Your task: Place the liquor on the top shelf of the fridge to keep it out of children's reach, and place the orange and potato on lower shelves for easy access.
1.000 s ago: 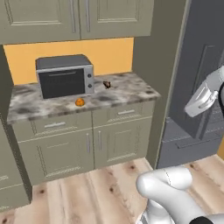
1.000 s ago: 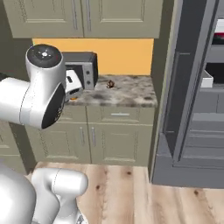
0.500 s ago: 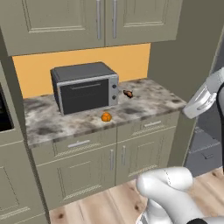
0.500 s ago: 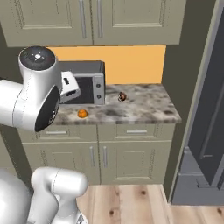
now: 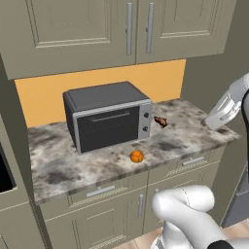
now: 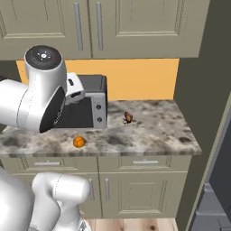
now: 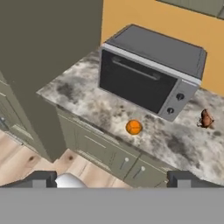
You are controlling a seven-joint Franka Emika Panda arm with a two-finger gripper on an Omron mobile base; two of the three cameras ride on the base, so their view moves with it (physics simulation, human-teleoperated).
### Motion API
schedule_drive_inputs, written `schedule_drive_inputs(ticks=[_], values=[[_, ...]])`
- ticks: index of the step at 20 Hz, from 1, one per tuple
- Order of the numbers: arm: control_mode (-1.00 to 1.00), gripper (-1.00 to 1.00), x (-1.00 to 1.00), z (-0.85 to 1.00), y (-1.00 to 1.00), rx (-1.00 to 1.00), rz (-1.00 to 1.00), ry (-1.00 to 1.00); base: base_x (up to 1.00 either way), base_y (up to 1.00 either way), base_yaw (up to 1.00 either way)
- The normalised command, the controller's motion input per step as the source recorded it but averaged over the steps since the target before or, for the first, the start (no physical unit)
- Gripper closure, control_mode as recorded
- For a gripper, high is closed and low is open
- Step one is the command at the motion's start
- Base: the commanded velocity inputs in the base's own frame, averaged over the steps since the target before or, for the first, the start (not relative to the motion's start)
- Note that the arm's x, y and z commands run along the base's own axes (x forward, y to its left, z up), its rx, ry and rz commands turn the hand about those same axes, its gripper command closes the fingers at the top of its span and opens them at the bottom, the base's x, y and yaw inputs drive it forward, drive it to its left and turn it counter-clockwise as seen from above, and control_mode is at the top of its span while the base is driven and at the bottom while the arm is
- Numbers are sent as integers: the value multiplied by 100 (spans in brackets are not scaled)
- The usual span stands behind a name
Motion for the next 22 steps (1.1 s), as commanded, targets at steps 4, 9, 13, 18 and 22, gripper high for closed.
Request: schedule_drive_inputs(ticks=[4, 9, 13, 18, 22], values=[[-100, -100, 9, -70, 18, 0, 0, 20, 0, 0, 0], [-100, -100, 0, -88, 13, 0, 0, 25, 0, 0, 0], [-100, -100, 15, -80, 34, 0, -7, 26, 0, 0, 0], [-100, -100, 30, -62, 42, 0, -15, 21, 0, 0, 0], [-100, -100, 41, -30, 23, 1, -14, 2, 0, 0, 0]])
